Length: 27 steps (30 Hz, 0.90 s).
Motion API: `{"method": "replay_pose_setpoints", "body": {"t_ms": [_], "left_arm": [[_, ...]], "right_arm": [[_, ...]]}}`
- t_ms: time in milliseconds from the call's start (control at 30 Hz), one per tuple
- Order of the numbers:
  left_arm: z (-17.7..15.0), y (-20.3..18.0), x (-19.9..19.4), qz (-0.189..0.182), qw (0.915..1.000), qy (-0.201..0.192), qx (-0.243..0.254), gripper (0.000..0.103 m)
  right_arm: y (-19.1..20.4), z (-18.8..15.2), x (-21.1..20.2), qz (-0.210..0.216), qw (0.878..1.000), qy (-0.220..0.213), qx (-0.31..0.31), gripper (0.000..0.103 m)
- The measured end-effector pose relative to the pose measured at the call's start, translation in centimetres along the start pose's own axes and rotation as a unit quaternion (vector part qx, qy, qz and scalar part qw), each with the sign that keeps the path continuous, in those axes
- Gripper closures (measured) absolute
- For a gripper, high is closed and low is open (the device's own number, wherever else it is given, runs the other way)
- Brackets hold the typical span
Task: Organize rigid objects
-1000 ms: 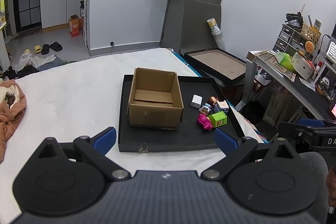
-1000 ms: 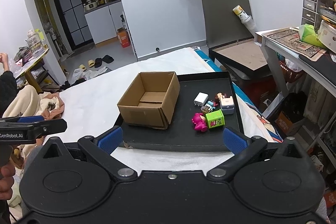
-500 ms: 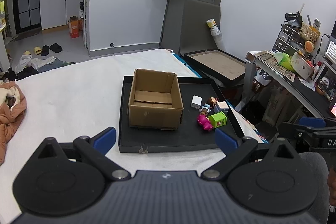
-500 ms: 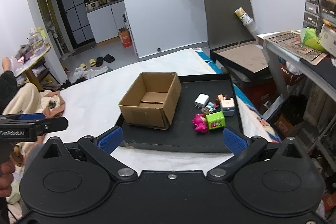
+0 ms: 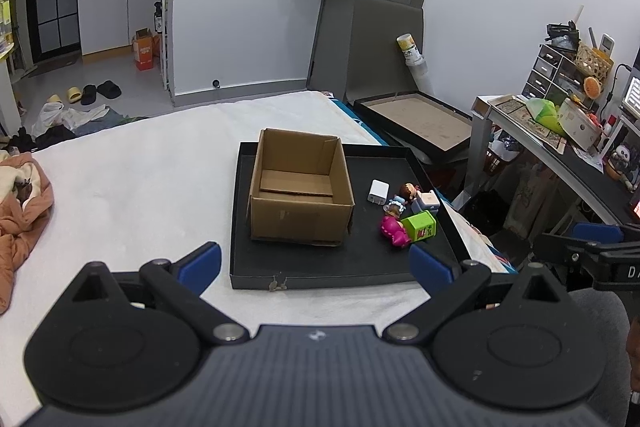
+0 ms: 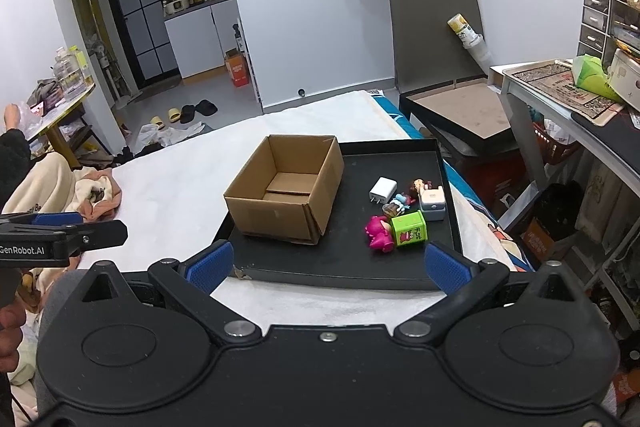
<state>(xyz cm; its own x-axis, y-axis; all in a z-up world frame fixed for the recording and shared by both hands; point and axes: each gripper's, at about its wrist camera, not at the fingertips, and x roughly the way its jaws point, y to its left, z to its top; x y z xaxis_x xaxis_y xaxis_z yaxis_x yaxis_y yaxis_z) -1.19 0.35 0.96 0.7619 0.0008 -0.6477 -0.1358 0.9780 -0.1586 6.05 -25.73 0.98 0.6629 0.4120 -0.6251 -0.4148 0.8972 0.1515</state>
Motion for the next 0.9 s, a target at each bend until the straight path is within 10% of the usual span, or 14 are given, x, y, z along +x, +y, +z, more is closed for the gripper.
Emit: {"method": "replay_pose_setpoints", "body": {"t_ms": [900], "left_arm": [[1.1, 0.5, 5.0, 0.006, 0.9994, 0.033, -0.001, 0.004]], "right_arm": [[-2.8, -0.4, 4.1, -0.011, 0.999, 0.024, 0.042, 0.0]]}}
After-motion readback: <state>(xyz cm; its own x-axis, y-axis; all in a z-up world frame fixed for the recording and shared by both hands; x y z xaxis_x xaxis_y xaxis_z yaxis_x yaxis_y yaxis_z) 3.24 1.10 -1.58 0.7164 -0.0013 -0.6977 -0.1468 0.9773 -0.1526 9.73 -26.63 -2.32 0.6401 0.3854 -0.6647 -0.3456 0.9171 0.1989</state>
